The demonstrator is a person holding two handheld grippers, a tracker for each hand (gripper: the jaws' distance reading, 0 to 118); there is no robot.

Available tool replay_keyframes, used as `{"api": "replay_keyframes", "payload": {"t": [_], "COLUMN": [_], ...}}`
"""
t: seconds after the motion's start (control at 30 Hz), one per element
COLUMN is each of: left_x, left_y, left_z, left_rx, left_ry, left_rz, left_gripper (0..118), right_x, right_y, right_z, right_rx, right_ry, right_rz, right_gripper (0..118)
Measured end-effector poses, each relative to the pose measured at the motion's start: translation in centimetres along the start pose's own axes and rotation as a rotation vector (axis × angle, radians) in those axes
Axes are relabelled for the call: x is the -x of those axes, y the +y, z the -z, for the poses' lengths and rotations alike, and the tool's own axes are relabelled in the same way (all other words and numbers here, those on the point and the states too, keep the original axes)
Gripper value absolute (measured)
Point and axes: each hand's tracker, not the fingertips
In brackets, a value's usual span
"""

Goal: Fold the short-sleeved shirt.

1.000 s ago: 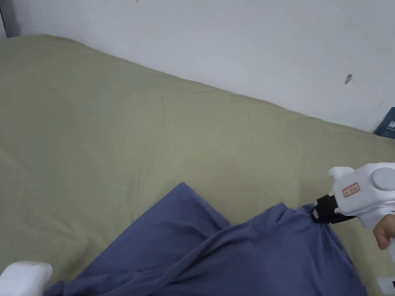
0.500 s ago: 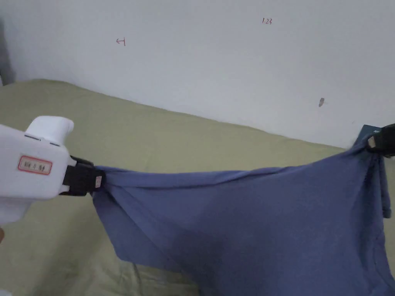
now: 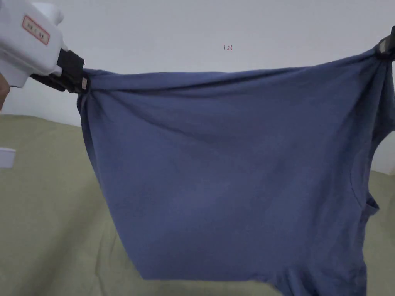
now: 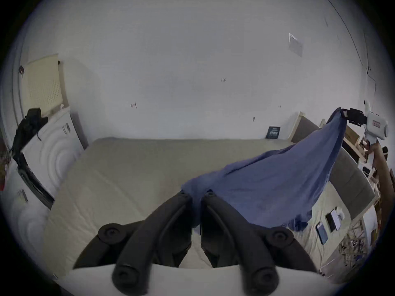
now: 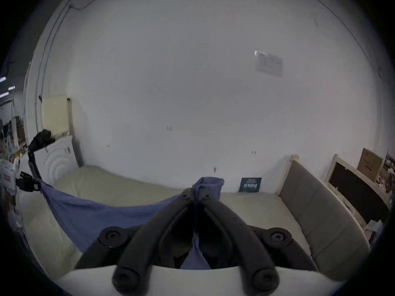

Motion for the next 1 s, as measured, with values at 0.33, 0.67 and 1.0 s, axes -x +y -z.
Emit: {"api": "replay_keyframes", "payload": {"t": [0.33, 0.67, 1.0], "left_x": [3.1, 2.8, 2.8], "left_y": [7.9, 4.4, -5.0], "left_z": [1.5, 3.5, 1.7], "left_rx": [-0.116, -0.049, 0.056], "left_ry": [0.102, 0.069, -0.014], "left_rz": [0.083, 0.058, -0.005], "left_gripper": [7, 7, 7], "right_x": [0.3, 1.5, 0.4], "right_y": [3.4, 0.0, -7.9], "right_z": [0.1, -0.7, -4.5], "right_rx": [-0.101, 0.009, 0.120], "right_ry": [-0.024, 0.026, 0.053], "right_rz": [0.020, -0.051, -0.049], "right_gripper": [1, 1, 1]}}
